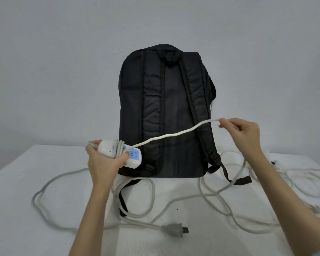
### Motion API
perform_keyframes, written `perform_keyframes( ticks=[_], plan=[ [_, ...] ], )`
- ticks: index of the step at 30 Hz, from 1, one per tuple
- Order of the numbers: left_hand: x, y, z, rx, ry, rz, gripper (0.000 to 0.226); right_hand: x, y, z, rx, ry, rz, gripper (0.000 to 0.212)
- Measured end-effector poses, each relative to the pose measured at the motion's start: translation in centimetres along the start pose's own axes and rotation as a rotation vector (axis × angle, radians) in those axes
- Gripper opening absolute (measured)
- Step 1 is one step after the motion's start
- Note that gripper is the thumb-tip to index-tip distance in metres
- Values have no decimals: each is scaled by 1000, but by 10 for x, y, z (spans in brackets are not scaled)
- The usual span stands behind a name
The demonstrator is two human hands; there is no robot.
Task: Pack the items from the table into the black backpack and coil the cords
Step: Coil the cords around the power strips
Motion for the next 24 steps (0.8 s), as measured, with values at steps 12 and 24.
perform_keyframes(
  ticks=[12,24],
  plan=[
    [-26,53,21,478,-220,773,69,-44,77,34,-119,-137,758,54],
    [-6,8,13,-281,-219,801,53,-9,148,189,212,-741,704,52]
  ],
)
Point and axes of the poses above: each hand's wrist, its own z-axis away from the middle knuckle, its own y-axis out of the palm, x = y × z, the point moved 9 cm from there along -z, towards the middle knuckle, and after that the axes turned 13 degrees about y, right-handed, at the moved point
